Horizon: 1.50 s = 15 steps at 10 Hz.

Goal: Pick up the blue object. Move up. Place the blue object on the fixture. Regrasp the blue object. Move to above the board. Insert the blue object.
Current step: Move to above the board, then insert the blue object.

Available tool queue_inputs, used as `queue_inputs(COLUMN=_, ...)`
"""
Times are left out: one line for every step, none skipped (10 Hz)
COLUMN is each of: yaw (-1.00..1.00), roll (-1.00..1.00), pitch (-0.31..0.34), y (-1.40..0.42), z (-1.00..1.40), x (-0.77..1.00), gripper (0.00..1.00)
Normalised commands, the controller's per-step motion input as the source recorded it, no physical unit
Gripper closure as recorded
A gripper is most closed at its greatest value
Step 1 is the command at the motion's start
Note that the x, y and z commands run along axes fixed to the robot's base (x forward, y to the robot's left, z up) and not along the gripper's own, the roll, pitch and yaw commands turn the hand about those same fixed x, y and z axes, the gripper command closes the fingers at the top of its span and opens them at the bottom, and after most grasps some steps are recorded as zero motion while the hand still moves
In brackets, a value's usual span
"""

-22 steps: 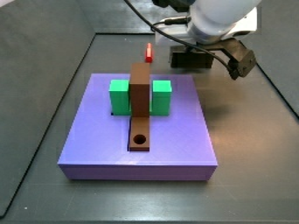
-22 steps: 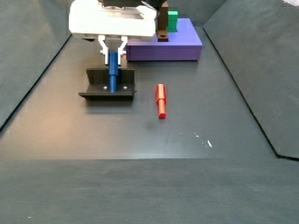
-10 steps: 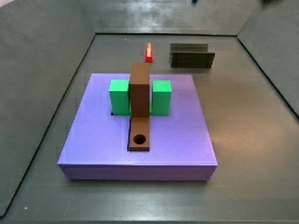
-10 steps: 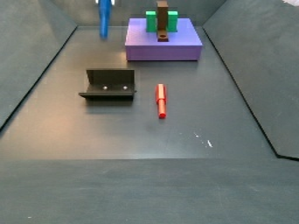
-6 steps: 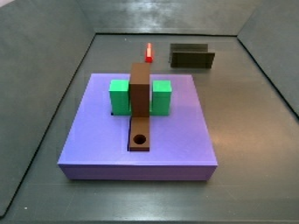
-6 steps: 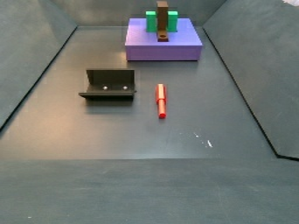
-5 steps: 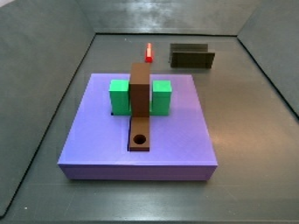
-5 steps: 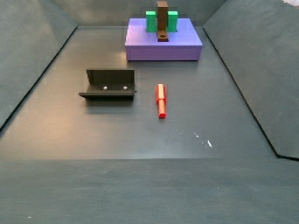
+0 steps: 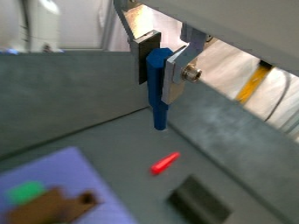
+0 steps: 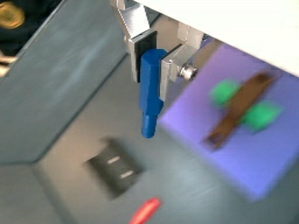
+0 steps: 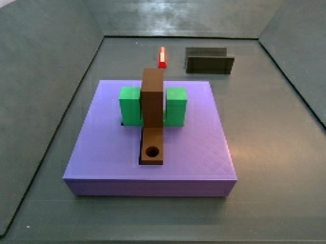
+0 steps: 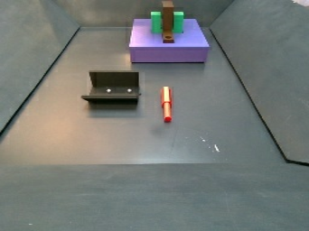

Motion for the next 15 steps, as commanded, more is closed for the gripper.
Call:
queue_inputs(yaw=-0.12, roll=-1.00, pitch=0.142, y=-0.59, z=0.10, x=-0.47, gripper=1.00)
queue_inputs(yaw=-0.10, roll=-1.00, pitch=0.137, y=-0.26, z=0.04, x=-0.23, gripper=1.00)
queue_inputs(yaw=-0.09, roll=-1.00, pitch=0.130, y=-0.14, z=0.04, x=-0.16, gripper=1.00)
queue_inputs(yaw=-0.06, roll=-0.89, pitch=0.095, y=-0.06, z=0.01, x=-0.10, gripper=1.00)
queue_inputs(yaw=-0.05, roll=-0.74, pitch=0.066, y=-0.03, z=0.01, x=-0.09, gripper=1.00)
queue_inputs(yaw=-0.01, roll=-0.40, pitch=0.011, y=0.00, z=0.00, x=-0.06, gripper=1.00)
queue_inputs(yaw=-0.01, roll=-0.24, pitch=-0.007, y=0.01, z=0.00, x=-0.04, gripper=1.00)
queue_inputs(yaw=0.00, roll=-0.27, pitch=-0.027, y=0.00, z=-0.13, x=0.00, gripper=1.00)
queue_inputs(yaw=0.00, roll=-0.28, pitch=-0.043, y=0.00, z=-0.20, x=0.00, gripper=1.00)
queue_inputs(yaw=0.00, roll=-0.42, pitch=-0.089, y=-0.06, z=-0.19, x=0.00, gripper=1.00)
queue_inputs(yaw=0.03, roll=-0.50, pitch=-0.069, y=-0.26, z=0.00, x=0.03, gripper=1.00)
queue_inputs(yaw=0.06, roll=-0.47, pitch=0.000, y=-0.40, z=-0.06, x=0.05, gripper=1.00)
queue_inputs(yaw=0.13, roll=-0.23, pitch=0.033, y=-0.78, z=-0.40, x=0.11, gripper=1.00)
queue_inputs(yaw=0.14, roll=-0.08, pitch=0.001, y=-0.91, z=-0.44, x=0.03, gripper=1.00)
queue_inputs(yaw=0.11, roll=0.00, pitch=-0.006, y=-0.99, z=-0.41, x=0.07, gripper=1.00)
